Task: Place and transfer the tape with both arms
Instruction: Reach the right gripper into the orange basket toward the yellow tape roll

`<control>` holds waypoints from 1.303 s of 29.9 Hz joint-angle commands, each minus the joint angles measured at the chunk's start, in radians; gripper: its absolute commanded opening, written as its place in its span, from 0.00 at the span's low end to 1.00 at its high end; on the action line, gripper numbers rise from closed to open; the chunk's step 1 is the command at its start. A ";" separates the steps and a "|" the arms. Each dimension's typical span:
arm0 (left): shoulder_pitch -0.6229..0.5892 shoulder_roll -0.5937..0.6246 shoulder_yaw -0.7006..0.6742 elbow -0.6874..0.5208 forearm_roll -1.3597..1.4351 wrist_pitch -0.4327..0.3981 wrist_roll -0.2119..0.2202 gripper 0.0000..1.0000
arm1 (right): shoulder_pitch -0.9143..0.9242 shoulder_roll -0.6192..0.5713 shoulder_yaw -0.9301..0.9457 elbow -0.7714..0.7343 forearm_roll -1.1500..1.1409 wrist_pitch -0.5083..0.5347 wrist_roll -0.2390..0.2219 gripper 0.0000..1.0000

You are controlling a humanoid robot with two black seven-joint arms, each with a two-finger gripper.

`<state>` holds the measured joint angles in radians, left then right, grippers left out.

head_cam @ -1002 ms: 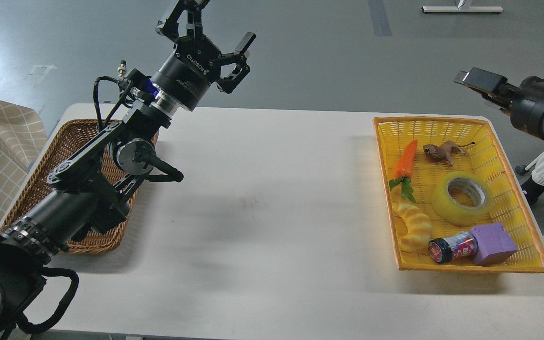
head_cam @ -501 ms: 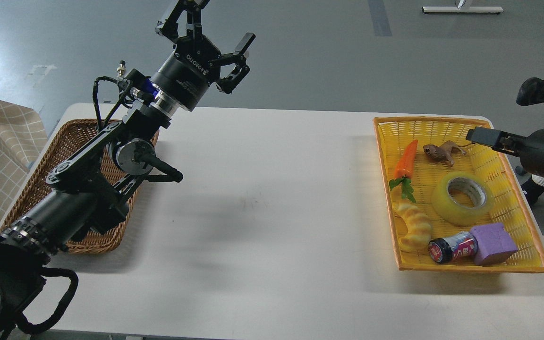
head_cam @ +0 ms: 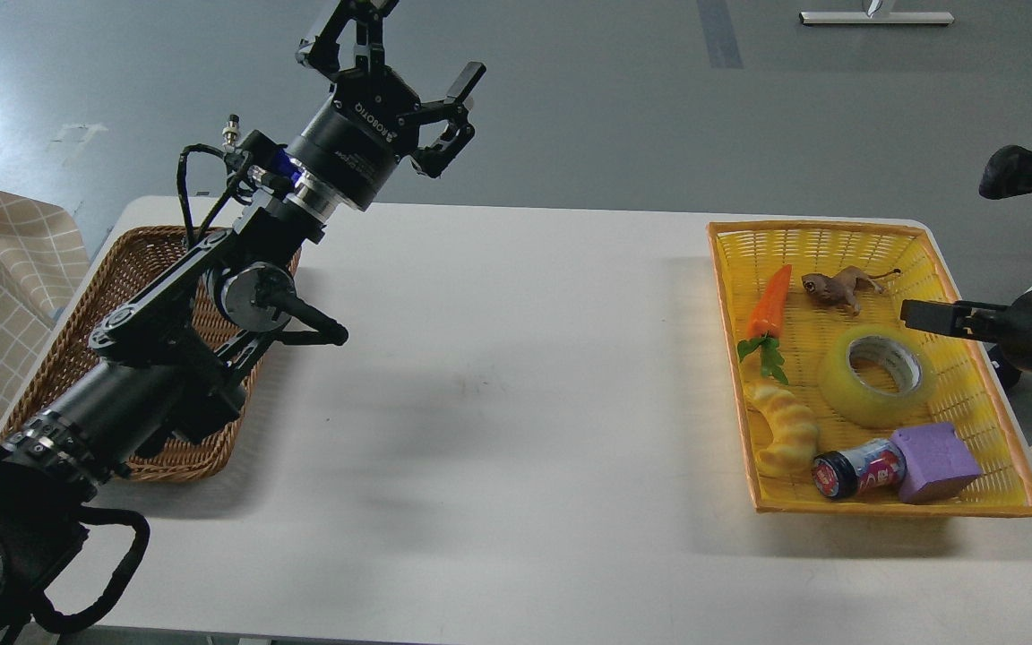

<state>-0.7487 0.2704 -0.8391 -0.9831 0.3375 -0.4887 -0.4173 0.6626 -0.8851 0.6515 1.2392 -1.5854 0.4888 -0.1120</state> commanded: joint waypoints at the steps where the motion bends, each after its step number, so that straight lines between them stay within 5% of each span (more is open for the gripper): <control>1: 0.000 0.001 0.000 0.000 0.000 0.000 -0.001 0.98 | 0.002 0.005 -0.022 -0.017 -0.008 0.000 0.003 0.96; 19: 0.003 -0.002 0.000 0.000 0.000 0.000 0.000 0.98 | 0.003 0.106 -0.032 -0.127 -0.033 0.000 0.003 0.94; 39: 0.009 0.007 0.000 0.000 -0.002 0.000 0.000 0.98 | 0.003 0.156 -0.085 -0.196 -0.034 0.000 0.002 0.68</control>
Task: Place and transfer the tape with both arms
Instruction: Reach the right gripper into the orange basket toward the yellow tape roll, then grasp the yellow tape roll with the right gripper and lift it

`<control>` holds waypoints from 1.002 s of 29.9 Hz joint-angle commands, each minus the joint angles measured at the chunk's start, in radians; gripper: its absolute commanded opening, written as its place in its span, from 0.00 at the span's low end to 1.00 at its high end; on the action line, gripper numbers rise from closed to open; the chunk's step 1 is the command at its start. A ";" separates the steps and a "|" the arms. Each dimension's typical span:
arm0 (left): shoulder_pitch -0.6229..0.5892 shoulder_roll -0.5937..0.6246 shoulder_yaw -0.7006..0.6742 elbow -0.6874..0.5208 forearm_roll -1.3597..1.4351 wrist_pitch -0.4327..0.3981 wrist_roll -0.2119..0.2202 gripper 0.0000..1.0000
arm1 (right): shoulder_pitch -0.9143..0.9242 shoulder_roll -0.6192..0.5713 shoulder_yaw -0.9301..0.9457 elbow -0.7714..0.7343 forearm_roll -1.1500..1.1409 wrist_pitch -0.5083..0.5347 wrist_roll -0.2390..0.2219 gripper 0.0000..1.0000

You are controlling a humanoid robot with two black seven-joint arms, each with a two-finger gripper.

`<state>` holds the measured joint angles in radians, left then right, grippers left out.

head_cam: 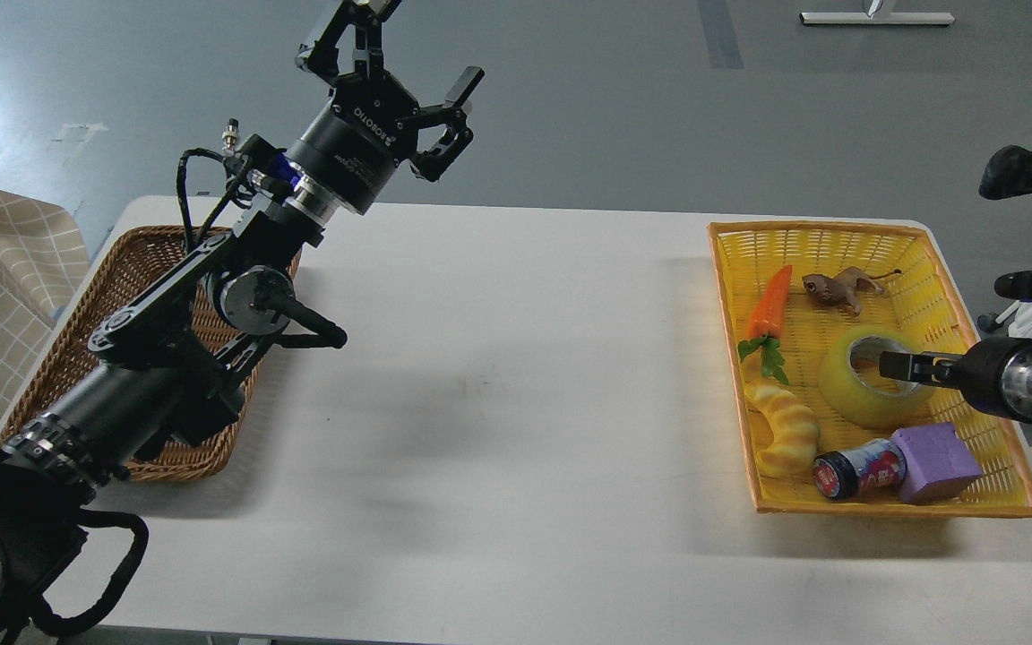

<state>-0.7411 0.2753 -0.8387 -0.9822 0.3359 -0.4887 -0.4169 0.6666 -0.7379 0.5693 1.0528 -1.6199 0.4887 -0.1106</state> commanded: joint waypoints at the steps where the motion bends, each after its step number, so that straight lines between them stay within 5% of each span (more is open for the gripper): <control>1: 0.002 0.002 0.000 -0.001 0.000 0.000 0.000 0.98 | -0.001 0.014 -0.011 -0.014 0.000 0.000 0.000 0.63; 10: 0.002 0.004 0.000 0.000 0.000 0.000 0.000 0.98 | 0.001 0.022 -0.022 -0.043 0.002 0.000 -0.001 0.53; 22: 0.003 0.002 0.001 0.000 0.000 0.000 0.003 0.98 | 0.005 0.022 -0.022 -0.060 0.002 0.000 -0.001 0.00; 30: 0.002 0.001 0.001 0.000 0.000 0.000 0.003 0.98 | 0.086 0.020 -0.020 -0.037 0.014 0.000 -0.001 0.00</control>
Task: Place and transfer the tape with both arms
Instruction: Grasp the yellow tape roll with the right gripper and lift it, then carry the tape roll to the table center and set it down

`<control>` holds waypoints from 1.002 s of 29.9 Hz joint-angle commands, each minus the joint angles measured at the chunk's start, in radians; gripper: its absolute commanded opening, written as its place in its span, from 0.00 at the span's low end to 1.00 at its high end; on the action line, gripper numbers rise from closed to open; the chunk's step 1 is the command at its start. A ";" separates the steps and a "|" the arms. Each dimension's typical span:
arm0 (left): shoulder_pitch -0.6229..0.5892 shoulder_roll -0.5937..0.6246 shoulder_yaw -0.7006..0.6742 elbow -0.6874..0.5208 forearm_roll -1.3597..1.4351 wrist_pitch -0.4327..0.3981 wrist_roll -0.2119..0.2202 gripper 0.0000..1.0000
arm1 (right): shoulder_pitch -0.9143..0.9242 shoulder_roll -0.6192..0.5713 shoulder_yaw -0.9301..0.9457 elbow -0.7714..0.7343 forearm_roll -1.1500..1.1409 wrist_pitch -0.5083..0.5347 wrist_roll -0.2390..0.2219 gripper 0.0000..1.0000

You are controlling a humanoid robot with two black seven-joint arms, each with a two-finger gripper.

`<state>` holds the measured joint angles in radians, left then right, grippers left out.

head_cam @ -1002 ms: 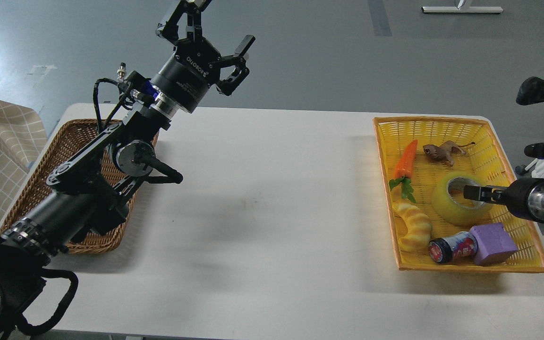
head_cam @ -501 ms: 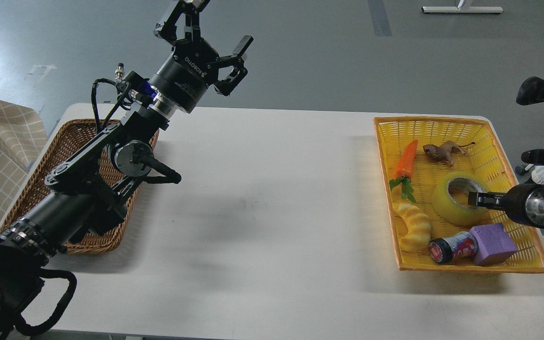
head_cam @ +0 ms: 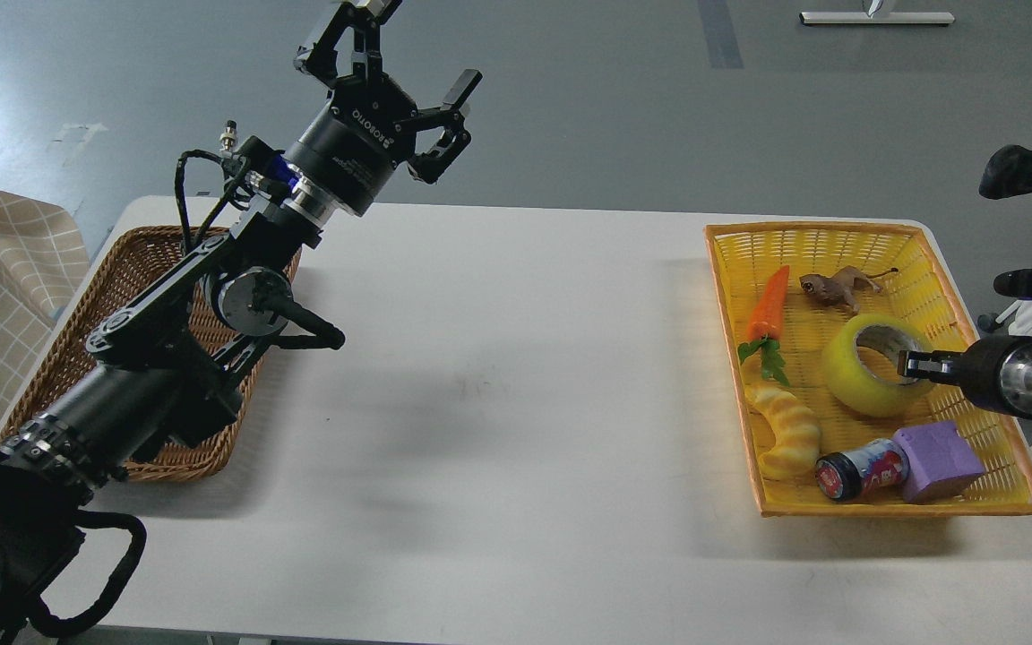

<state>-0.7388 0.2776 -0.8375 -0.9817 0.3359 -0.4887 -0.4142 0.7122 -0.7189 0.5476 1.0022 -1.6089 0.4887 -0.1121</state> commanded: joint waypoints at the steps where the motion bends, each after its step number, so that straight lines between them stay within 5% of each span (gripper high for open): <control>1: -0.001 -0.003 0.000 0.000 0.000 0.000 0.000 0.98 | 0.050 0.001 0.002 0.018 0.003 0.000 0.000 0.00; 15: -0.004 -0.001 0.001 0.000 0.000 0.000 0.002 0.98 | 0.205 0.004 0.000 0.104 0.004 0.000 0.002 0.00; 30: -0.010 0.000 -0.003 0.000 0.003 0.000 0.000 0.98 | 0.366 0.305 -0.169 0.061 0.001 0.000 0.000 0.00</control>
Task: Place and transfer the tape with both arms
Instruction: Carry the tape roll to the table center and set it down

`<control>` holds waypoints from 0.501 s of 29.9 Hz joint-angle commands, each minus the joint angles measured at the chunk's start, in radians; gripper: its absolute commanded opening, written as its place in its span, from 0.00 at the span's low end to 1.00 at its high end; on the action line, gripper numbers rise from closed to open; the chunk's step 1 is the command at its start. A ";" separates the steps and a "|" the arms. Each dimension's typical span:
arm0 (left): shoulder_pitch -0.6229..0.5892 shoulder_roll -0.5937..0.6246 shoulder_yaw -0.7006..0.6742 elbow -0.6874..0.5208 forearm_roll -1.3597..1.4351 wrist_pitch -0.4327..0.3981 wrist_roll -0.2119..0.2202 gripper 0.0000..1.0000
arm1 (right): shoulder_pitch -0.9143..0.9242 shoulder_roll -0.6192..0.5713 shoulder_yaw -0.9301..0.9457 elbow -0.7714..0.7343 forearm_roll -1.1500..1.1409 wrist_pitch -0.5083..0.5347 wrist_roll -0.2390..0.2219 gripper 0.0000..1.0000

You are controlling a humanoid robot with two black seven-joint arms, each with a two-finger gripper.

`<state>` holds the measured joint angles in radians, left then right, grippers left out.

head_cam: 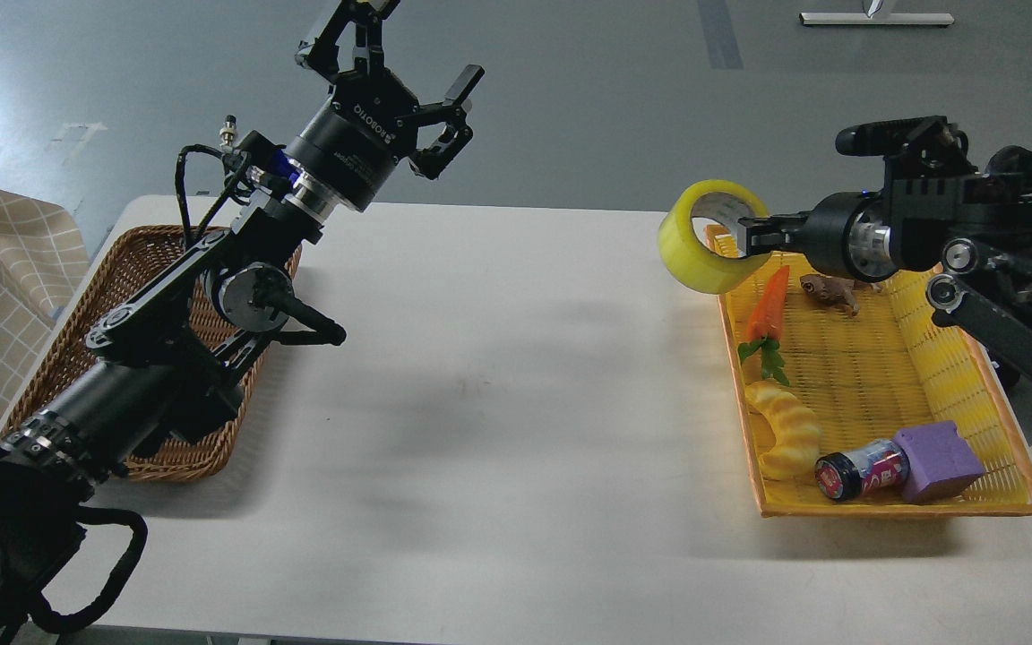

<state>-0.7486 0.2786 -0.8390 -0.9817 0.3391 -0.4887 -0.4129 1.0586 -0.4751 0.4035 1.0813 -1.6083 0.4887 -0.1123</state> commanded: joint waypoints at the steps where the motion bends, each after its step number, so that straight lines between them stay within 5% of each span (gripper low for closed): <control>1: 0.000 -0.001 -0.002 0.000 0.000 0.000 -0.001 0.98 | 0.033 0.096 -0.041 -0.030 0.002 0.000 0.000 0.00; 15: -0.003 -0.013 -0.002 0.000 0.000 0.000 -0.001 0.98 | 0.072 0.397 -0.143 -0.198 0.004 0.000 0.000 0.00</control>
<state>-0.7510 0.2680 -0.8408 -0.9818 0.3394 -0.4887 -0.4143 1.1303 -0.1264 0.2796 0.9165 -1.6044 0.4887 -0.1119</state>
